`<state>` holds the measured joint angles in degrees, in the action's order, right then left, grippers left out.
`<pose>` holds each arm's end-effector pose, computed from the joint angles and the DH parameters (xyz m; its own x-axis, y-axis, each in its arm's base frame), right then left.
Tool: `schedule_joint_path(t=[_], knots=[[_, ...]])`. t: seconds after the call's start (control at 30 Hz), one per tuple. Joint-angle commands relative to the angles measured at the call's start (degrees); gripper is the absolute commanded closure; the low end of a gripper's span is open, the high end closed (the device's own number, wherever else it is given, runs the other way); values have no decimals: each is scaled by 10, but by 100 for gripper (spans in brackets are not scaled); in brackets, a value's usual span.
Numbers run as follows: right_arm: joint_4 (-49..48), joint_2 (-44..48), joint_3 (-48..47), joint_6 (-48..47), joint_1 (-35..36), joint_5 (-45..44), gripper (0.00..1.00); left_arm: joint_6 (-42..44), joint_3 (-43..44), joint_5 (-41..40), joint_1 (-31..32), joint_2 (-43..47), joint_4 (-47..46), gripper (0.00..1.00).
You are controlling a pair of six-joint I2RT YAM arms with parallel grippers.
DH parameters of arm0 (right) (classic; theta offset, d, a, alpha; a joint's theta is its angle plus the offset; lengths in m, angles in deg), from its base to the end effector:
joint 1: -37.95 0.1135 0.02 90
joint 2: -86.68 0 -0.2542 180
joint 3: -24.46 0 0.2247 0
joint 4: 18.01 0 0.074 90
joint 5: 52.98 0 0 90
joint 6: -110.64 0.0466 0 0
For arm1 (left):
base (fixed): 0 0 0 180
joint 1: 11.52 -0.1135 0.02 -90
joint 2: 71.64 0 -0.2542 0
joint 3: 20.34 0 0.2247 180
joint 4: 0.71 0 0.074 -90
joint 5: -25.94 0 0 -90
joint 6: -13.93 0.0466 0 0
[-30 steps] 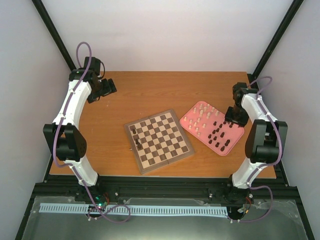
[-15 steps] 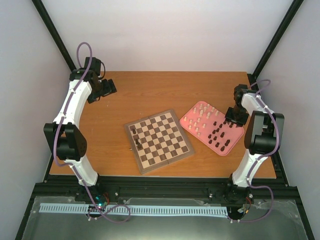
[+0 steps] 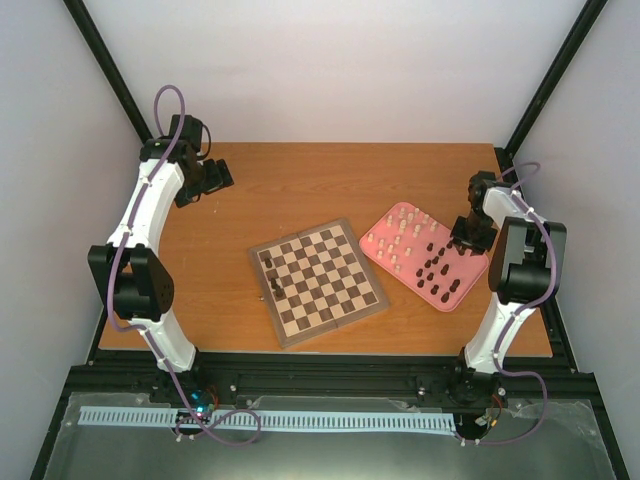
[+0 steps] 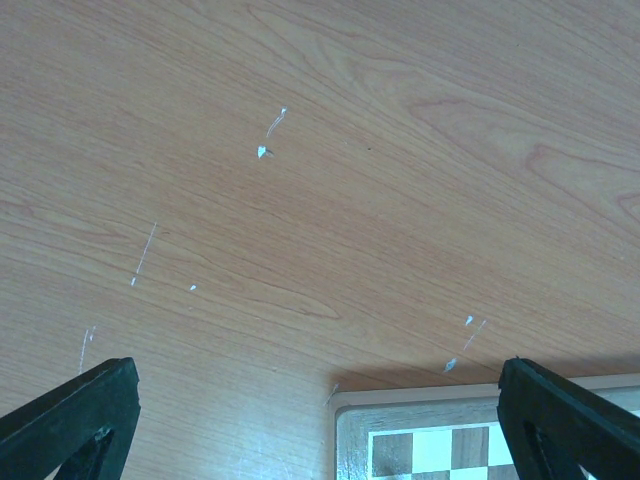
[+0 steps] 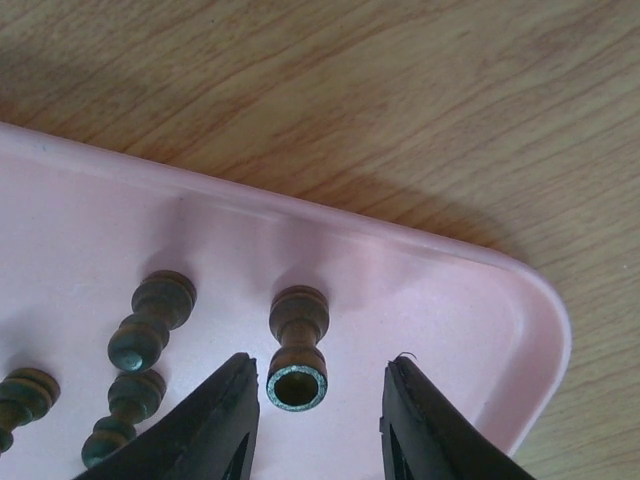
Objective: Set up the chess pieces on the board
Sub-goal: Pick up the chess piece from the storage box.
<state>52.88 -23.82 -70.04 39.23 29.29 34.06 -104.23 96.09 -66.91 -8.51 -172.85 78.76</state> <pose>0.3274 -0.0523 0.1693 -0.8868 0.4571 -0.0679 0.4598 0.8874 -0.0316 0.3383 -0.0155 0.3133 -0.8076 -0.4295 -0.4042 -0.3973 0.9026 -0.1655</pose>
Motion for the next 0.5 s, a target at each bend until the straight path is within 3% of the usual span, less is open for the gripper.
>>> schedule_joint_path(t=[0.0,0.17,0.47], knots=[[-12,-11,-10,-2,-6,3,66,11,22,-5,2,-7,9,0],[-20,-17,-6,-1,-6,5,68,11,22,-7,2,-7,10,0],[-19,-14,-10,-2,-6,1,90,12,18,-10,2,-3,10,0]])
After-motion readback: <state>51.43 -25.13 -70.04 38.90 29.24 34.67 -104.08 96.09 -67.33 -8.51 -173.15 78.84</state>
